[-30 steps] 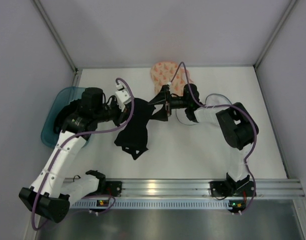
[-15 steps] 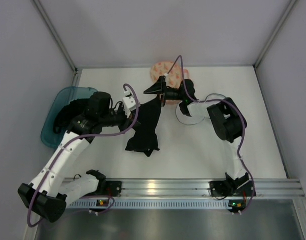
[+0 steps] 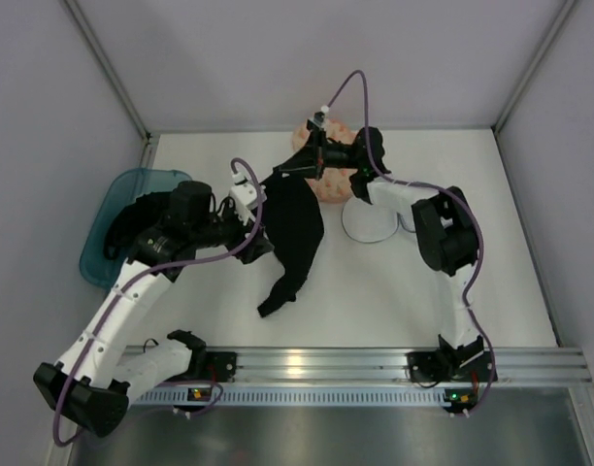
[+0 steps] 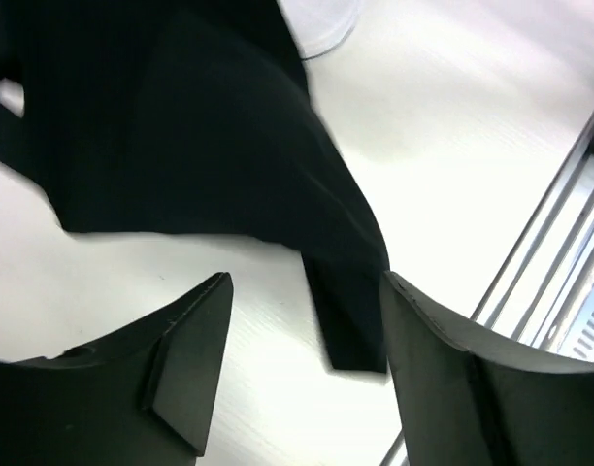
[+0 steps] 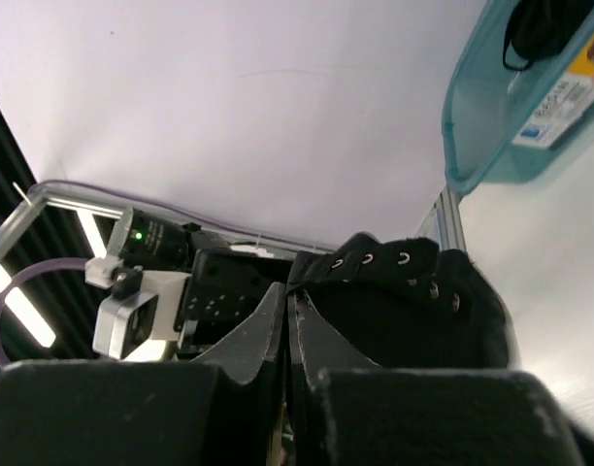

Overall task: Place the bra in the laundry bag and zip it closed
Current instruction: Place the bra at the center of the board.

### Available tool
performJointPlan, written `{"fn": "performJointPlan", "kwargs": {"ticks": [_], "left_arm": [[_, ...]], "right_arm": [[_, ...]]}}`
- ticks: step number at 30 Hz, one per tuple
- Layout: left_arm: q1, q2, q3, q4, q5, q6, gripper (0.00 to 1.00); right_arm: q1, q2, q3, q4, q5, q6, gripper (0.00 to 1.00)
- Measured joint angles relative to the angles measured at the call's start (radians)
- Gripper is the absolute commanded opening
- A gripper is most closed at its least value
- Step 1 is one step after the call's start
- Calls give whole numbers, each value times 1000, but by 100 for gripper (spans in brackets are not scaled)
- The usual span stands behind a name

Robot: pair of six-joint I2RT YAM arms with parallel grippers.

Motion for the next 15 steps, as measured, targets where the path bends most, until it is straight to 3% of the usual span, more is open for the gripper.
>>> {"fn": "performJointPlan", "kwargs": {"ticks": [2,5,9,15], "left_arm": [[22,3,10,-3,-6,-44,78],[99,15,62,-2,10,-117,81],[294,43,148,26,82,-244,85],[570,97,228,72,179,-373,96]], "right_arm": [[-11,0,79,-84,-7,-85,0],[-33,4,251,-266,-5,-261,0],[-65,17,480,-473,13,-491,0],[-87,44,703,-553,28,-653,0]]}}
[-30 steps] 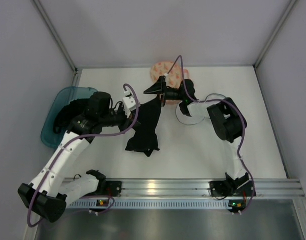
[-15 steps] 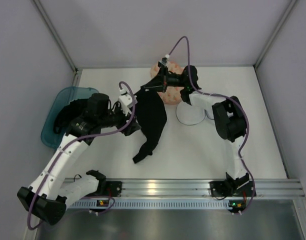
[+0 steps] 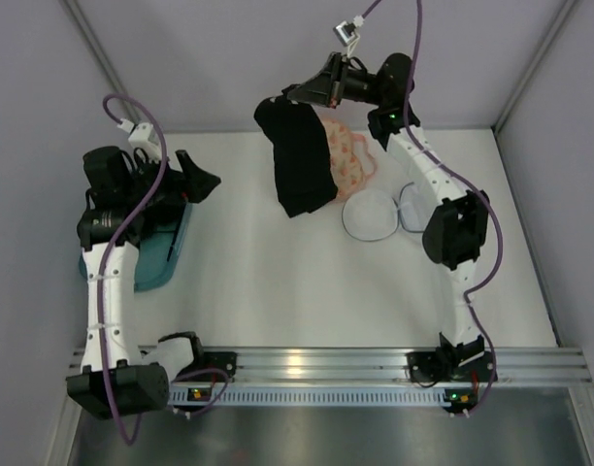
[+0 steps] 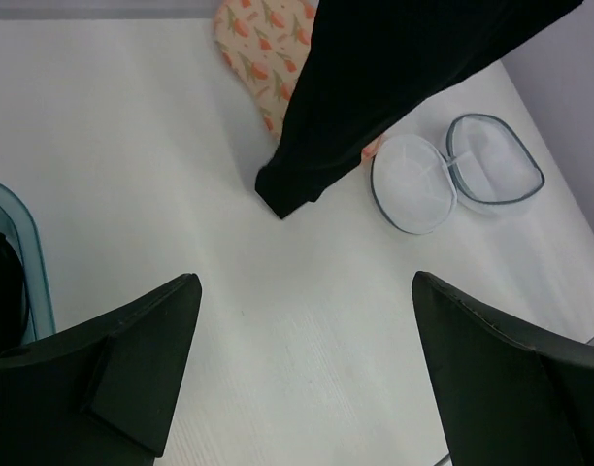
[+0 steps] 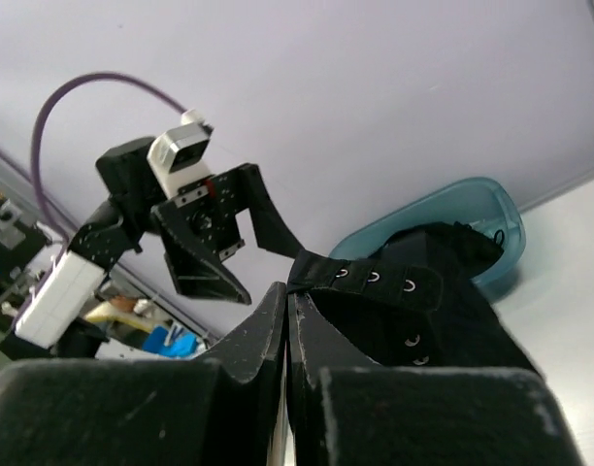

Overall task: Place the bra in the laundry bag and zip it closed
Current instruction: Place the bra at the center of the board.

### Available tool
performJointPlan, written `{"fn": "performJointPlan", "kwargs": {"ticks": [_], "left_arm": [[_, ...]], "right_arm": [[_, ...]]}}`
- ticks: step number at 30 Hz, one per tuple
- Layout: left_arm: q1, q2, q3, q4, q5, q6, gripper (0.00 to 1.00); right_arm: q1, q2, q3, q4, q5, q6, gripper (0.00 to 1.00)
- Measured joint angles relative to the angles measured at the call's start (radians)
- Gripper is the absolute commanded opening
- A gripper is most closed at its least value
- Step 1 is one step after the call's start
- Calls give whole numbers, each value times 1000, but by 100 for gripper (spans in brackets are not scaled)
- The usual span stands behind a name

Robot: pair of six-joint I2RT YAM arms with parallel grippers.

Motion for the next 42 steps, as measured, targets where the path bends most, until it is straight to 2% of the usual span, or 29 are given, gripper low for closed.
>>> {"fn": "performJointPlan", "kwargs": {"ticks": [3,5,8,12,16,24,26,27,30,34,42], "left_arm": [[47,14,4,9,34,-19,99],[71,19,4,9,58,-20,99],[108,19,2,10,87,-19,99],[150,18,-24,14,109,-14,99],[165,16,-66,14,112,5,99],[174,-15,-150,2,102,84,99],[174,-31,-167,-1,100,113,99],[174,-38,-177,-2,99,125,99],[174,-44,-201,-8,100,154,99],[174,-45,-231,-11,104,191,99],[174,-44,-290,-16,108,246,99]], "right_arm": [[2,0,5,57,-21,5,0],[6,-16,-69,119,-53,14,0],[16,-100,-340,171,-84,-3,0],[50,-190,-713,148,-108,-100,0],[124,-262,-933,89,-114,-201,0],[276,-483,-1155,-55,-92,-492,0],[303,-518,-1207,-101,-75,-565,0],[317,-529,-1227,-125,-67,-594,6],[367,-545,-1287,-191,-35,-673,4],[410,-565,-1355,-238,-3,-726,0],[401,-625,-1393,-215,69,-691,6]]}}
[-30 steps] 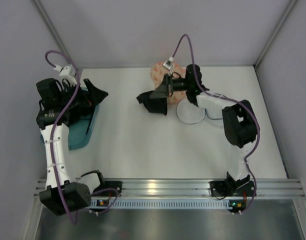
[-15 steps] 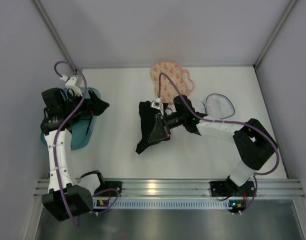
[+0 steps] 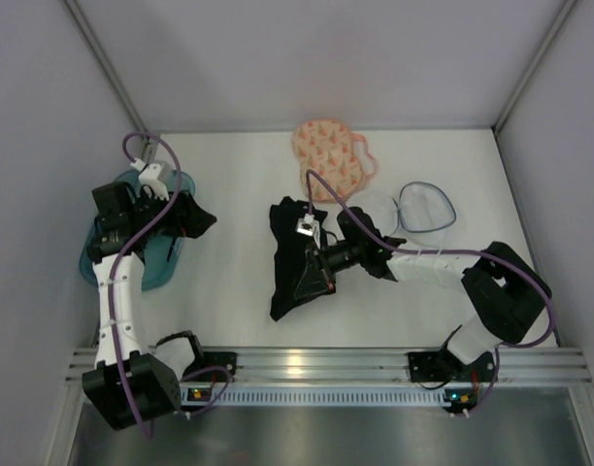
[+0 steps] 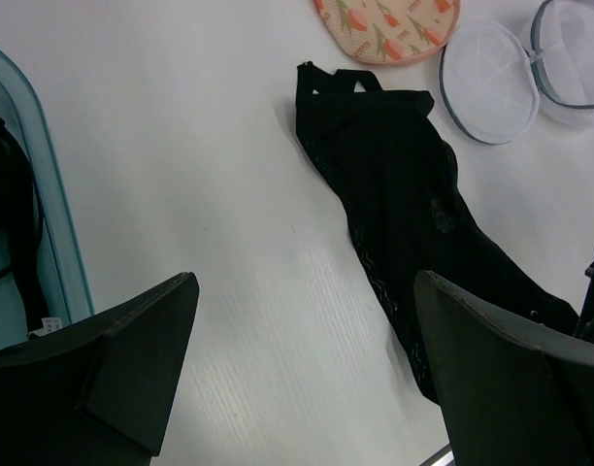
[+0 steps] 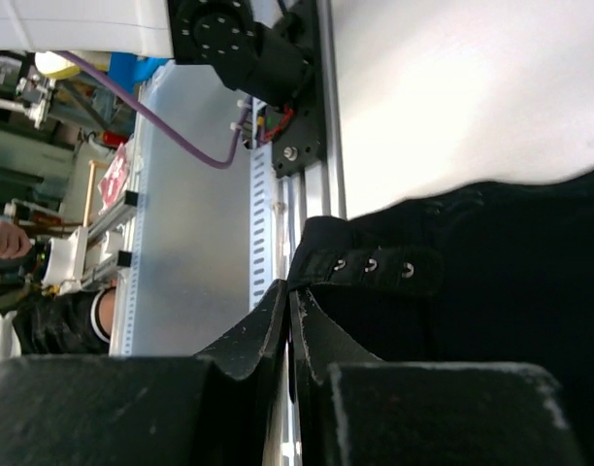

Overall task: Place the bra in the laundry bag and zip it closed
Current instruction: Place the bra at the center of the board, then adjust the bra at the center of the board.

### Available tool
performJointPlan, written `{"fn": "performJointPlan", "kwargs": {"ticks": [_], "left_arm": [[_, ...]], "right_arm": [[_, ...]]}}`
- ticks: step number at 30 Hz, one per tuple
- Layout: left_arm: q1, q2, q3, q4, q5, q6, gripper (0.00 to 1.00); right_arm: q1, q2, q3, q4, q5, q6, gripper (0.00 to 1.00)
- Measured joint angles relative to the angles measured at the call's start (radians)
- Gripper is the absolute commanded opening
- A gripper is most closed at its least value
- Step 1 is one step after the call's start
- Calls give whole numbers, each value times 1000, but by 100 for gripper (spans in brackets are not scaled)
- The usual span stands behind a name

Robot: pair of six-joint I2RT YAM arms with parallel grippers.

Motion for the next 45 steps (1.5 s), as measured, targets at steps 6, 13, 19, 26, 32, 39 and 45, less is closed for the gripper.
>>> {"fn": "performJointPlan", "kwargs": {"ticks": [6,13,19,26,32,39,45], "left_arm": [[0,0,-3,0,0,41,98],[-4,18,-23,0,-5,84,97],[-42,35,-43,0,-27,127,96],[-183,158,-36,35,-68,103,86],[-348,364,18,193,-172,-43,68],[-498,700,256,382,-300,-149,58],[-539,962,447,438,-378,-158,58]], "right_arm": [[-68,16,-106,24,42,60,10],[-154,94,-116,-51,78,63,18],[-160,154,-68,-181,130,9,41],[-160,172,62,-366,177,-106,52],[-163,97,98,-490,217,-203,56],[-206,43,165,-558,238,-269,70],[-325,30,197,-606,235,-303,87]]}}
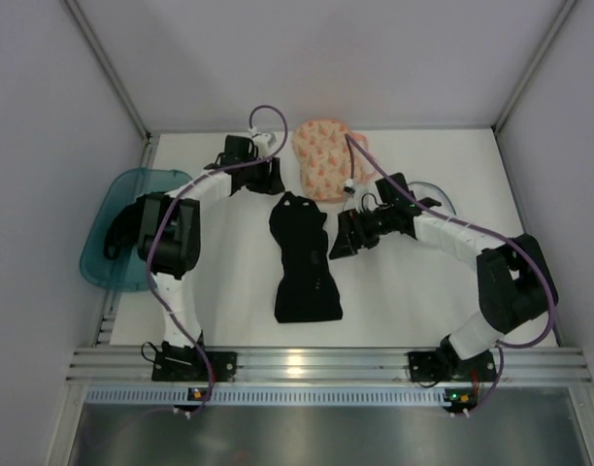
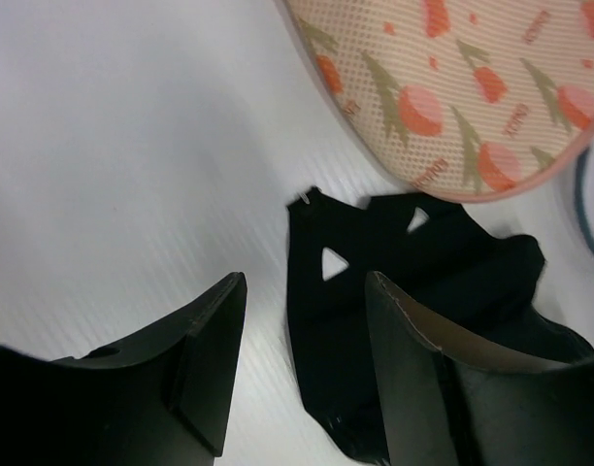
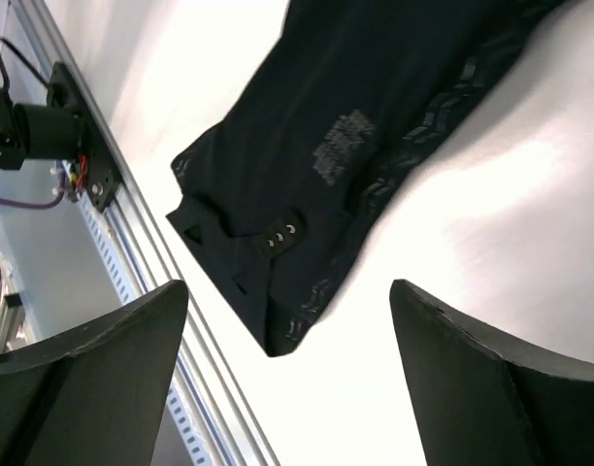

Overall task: Place the bra in the laundry bag and zip it closed
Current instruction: Adjust the bra at the center of the board.

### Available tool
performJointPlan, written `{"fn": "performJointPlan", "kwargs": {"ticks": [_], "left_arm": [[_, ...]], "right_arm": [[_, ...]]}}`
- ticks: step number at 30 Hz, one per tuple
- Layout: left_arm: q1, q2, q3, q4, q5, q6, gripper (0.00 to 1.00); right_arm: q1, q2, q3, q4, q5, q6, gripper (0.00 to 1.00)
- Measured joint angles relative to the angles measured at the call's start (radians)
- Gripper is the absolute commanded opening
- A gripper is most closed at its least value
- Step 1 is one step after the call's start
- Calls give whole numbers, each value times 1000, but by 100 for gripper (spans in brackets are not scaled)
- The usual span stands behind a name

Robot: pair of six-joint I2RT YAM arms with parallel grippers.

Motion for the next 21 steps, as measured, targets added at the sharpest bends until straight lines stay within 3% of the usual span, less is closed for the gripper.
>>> {"fn": "performJointPlan", "kwargs": {"ticks": [6,16,21], "left_arm": [[-55,121,72,-2,-87,80,57],[-146,184,136,-33,-214,194,59],[-146,204,174,-63,-251,212,26]], "right_arm": [[-113,-44,14,-49,-5,-47,89],[-162,-57,14,-88,-18,-81,89],[-169,-57,14,-90,-28,-83,89]]}}
